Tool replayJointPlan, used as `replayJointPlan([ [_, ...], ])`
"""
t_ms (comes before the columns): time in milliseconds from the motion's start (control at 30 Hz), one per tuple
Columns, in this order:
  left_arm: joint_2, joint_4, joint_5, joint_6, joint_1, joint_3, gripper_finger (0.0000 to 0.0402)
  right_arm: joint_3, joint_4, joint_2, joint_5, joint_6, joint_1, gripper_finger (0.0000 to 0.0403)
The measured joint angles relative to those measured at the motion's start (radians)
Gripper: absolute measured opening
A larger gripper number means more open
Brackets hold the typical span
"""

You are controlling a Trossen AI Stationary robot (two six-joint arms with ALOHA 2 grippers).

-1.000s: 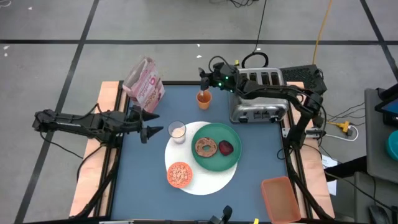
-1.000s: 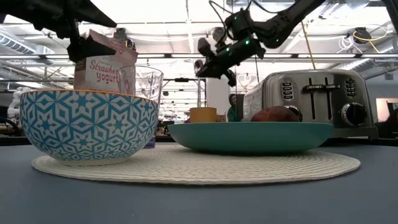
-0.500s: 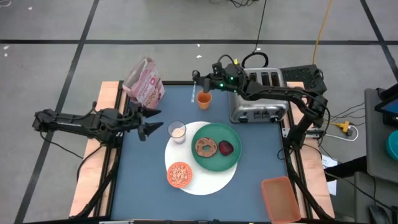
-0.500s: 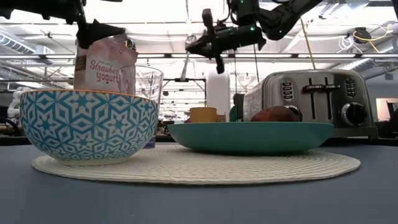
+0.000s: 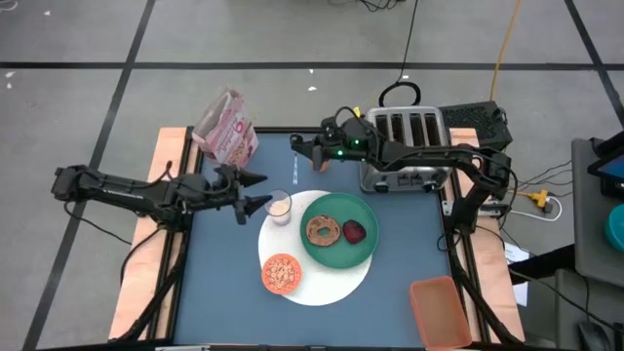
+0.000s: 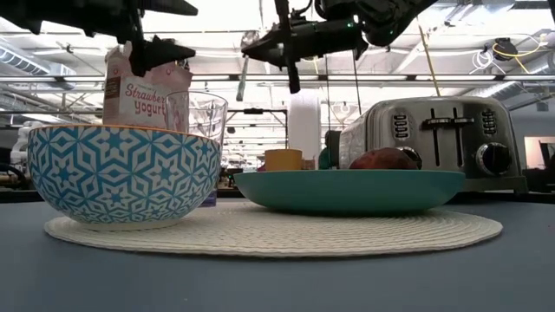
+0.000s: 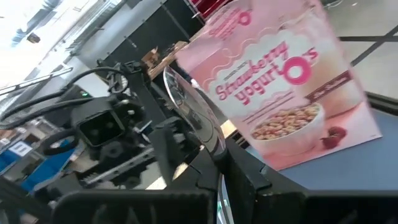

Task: Arrange a breakfast setting
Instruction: Put the green patterned spoon beside the table mat

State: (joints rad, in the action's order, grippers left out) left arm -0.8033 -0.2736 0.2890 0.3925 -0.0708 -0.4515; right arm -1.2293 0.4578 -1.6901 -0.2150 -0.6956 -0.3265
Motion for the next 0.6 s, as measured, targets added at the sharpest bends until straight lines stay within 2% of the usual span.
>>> replayJointPlan([
  [600,-0.161,-0.171,0.000,0.005,0.000,0.000,0.0370,0.000,0.078,0.000,0.001,0.000,0.105,0.0010],
])
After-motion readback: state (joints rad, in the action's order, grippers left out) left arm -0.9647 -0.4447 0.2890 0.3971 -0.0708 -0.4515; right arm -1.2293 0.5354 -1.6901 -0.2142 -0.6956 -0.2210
